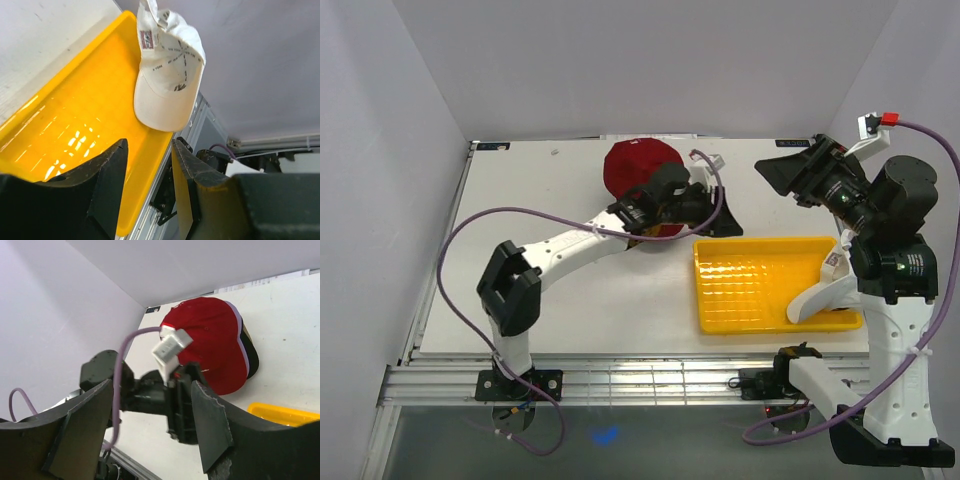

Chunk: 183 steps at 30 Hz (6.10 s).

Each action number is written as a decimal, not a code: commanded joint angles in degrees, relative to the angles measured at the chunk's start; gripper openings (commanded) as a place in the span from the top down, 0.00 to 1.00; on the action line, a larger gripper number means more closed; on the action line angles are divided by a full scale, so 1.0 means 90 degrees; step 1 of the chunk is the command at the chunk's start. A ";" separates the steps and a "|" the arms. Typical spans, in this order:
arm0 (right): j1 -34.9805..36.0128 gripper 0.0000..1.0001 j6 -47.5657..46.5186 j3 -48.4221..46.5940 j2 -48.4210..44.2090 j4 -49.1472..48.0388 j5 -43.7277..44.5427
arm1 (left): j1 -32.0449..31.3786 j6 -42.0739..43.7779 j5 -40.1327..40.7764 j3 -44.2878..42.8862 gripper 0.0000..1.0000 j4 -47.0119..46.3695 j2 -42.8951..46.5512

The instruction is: Stack the hats

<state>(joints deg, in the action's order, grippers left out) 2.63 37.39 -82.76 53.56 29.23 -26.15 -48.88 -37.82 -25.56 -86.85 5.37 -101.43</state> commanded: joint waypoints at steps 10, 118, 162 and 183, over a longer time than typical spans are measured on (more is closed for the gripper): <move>0.0137 0.30 0.0153 -0.0101 0.0279 0.0277 -0.0190 | -0.1570 0.1067 0.0799 -0.2341 0.45 -0.0127 -0.2342; 0.0899 0.26 -0.0033 -0.2425 0.1539 0.0404 0.0161 | 0.0566 -0.2504 0.0916 0.1017 1.00 -0.5399 -0.0059; 0.0488 0.07 0.3550 0.0739 0.3638 -0.5493 -0.2065 | 0.2541 -0.6901 0.1619 0.1983 1.00 -0.9571 -0.0205; 0.1016 0.07 0.4215 0.1041 0.3941 -0.6040 -0.1450 | 0.2541 -0.7086 0.1697 0.2599 1.00 -0.9893 0.0185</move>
<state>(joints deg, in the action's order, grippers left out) 11.35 73.73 -73.28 88.68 -20.10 -40.23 -26.09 -100.77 -11.31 -64.53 -74.13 -104.79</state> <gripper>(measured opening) 0.933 0.035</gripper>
